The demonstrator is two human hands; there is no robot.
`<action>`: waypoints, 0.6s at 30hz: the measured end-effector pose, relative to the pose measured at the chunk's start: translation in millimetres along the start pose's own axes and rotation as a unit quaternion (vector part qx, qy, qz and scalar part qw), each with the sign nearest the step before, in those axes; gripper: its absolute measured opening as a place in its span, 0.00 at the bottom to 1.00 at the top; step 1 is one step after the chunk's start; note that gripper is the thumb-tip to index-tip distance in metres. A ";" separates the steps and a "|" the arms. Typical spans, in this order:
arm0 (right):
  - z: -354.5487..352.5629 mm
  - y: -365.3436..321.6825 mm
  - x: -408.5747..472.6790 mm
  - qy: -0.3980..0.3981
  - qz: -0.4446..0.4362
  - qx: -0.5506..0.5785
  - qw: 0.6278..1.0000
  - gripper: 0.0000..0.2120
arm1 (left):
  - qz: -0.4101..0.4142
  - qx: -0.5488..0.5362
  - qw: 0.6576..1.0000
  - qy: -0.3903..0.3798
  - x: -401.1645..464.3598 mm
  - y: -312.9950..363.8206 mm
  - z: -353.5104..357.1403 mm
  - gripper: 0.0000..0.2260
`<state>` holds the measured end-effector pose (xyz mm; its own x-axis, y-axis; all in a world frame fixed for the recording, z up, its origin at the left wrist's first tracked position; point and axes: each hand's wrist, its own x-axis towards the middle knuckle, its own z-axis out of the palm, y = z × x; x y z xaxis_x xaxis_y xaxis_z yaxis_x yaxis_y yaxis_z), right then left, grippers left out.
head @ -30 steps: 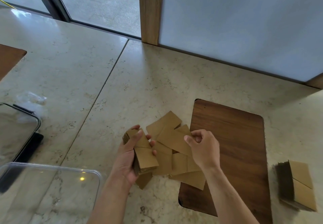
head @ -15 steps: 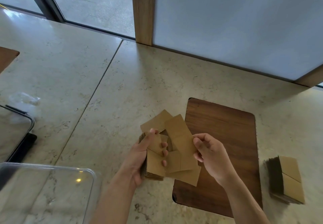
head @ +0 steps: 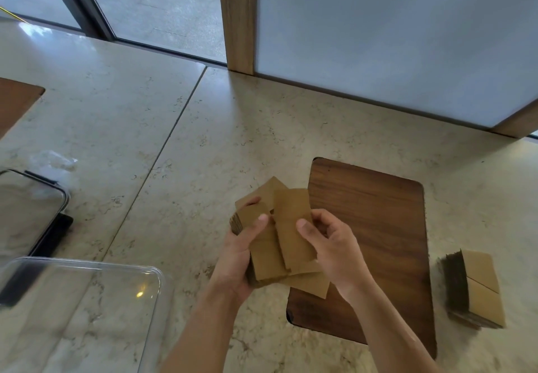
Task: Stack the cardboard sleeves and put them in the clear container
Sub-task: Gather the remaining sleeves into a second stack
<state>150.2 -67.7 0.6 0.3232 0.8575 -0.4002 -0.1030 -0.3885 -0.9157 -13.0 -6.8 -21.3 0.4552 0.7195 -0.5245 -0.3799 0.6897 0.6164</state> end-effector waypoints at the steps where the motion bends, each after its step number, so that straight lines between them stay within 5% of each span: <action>1: -0.7 0.9 -1.1 0.013 0.004 0.024 1.000 0.07 | -0.007 -0.027 1.000 -0.004 -1.9 -0.6 -0.7 0.18; 8: 2.3 5.4 -11.6 0.056 0.005 0.036 0.998 0.07 | -0.026 -0.082 0.996 -0.011 -6.5 -11.1 -3.3 0.29; 14: 9.3 7.7 -14.8 0.084 -0.027 0.203 0.975 0.36 | -0.003 -0.028 0.999 -0.043 -9.7 -18.3 -5.6 0.28; 18: 16.9 12.0 -18.7 0.181 -0.005 0.055 0.982 0.09 | 0.021 -0.002 0.999 0.038 -5.3 -25.4 -2.9 0.32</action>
<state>127.1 -82.8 -3.6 0.6356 0.6777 -0.3697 -0.1925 -0.3247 -0.9260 -8.0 -27.9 -35.8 0.3766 0.7524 -0.5404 -0.4016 0.6583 0.6366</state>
